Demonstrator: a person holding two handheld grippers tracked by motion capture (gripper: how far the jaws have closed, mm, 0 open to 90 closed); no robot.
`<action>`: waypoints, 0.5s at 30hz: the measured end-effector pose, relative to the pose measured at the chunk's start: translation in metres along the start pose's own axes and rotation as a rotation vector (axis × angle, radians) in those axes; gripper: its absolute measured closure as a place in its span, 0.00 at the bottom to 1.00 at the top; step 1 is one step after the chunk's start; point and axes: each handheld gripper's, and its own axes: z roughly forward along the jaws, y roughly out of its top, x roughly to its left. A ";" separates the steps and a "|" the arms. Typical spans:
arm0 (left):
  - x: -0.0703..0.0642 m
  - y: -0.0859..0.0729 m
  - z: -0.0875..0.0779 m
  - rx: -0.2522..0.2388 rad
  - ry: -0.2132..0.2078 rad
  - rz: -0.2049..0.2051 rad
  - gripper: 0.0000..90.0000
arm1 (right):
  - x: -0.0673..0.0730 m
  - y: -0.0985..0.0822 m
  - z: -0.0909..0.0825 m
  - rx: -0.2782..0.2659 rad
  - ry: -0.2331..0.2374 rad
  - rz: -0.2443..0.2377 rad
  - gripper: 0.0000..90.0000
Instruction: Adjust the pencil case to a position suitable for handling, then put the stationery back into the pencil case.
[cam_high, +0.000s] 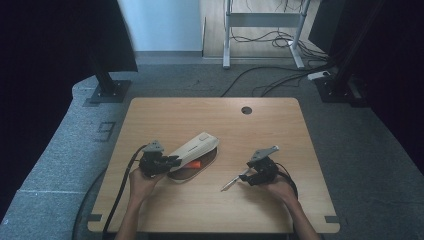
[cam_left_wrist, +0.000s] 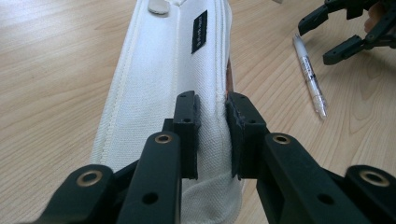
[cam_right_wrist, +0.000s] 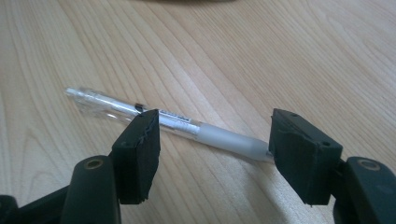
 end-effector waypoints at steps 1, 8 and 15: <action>0.000 0.000 0.000 0.000 0.000 0.000 0.83 | -0.001 0.000 0.000 0.000 -0.002 0.001 0.37; 0.000 0.000 0.001 0.001 -0.004 -0.001 0.83 | -0.007 -0.001 0.003 -0.002 -0.004 0.004 0.38; 0.000 0.000 0.001 0.002 -0.006 0.000 0.83 | -0.007 0.005 0.013 0.023 0.013 -0.024 0.42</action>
